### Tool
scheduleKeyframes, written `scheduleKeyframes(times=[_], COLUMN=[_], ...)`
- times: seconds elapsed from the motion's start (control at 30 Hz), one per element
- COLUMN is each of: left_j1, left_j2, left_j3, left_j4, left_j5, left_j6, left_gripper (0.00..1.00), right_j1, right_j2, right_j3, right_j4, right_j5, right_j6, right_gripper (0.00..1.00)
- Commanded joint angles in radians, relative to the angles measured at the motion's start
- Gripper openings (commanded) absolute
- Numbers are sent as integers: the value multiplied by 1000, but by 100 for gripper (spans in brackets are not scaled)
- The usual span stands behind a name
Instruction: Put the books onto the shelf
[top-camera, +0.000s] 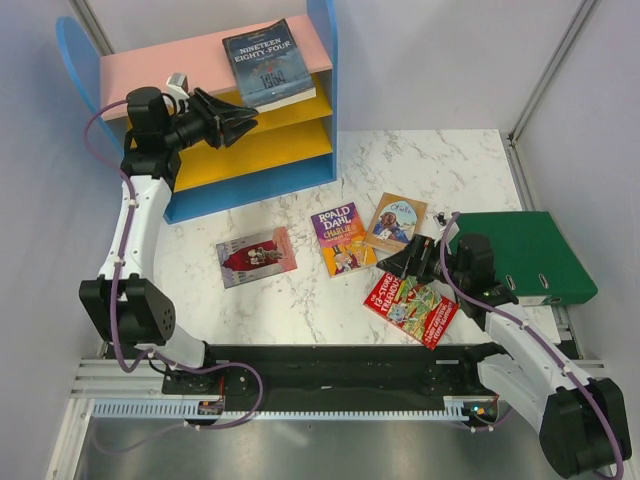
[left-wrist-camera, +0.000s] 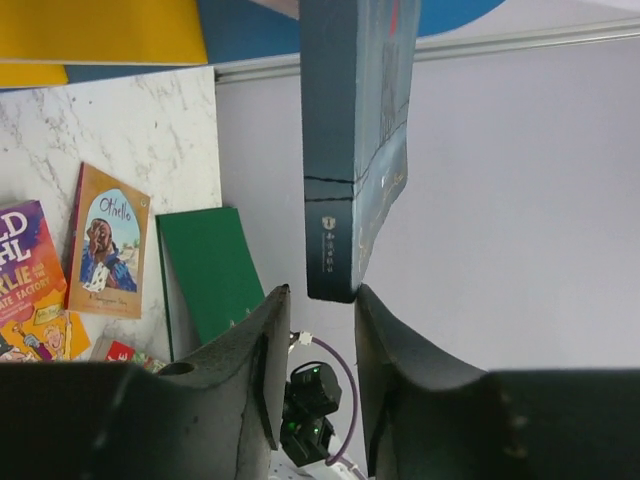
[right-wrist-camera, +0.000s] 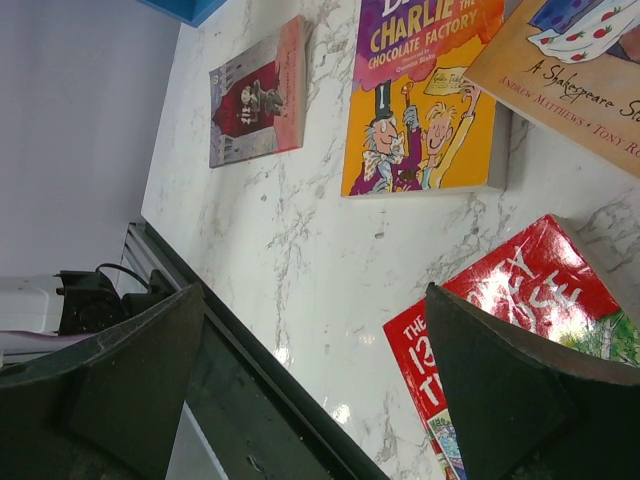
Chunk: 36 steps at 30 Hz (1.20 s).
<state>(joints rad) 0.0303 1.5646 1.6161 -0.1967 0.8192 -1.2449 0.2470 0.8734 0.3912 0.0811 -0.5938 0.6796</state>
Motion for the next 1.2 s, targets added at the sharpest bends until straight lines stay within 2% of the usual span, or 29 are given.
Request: scheduleKeyframes(times=[0.0,0.03,0.13,0.6,1.17], left_j1=[-7,-9,-18,-56,-81], left_j2=[-48,-44,-31,12,153], left_j3=[-35,-35,-28,56,218], left_j4=[-69,-67,-67,-1,11], left_j5=[-28,-26,-32,-84,-130], left_j6=[90,91,96,50,-25], left_gripper=[34,29,24,21,19], right_j1=[5,5,5,6,5], right_j2=[7,6,4,4,12], right_j3=[-12,-12,-14,-14,-14], right_j4=[20,22,23,23,23], right_j5=[-4,-4,-4,-6,-18], right_j6=[-9,-8,-6,-8,-14], right_gripper=[98,98,98,98,98])
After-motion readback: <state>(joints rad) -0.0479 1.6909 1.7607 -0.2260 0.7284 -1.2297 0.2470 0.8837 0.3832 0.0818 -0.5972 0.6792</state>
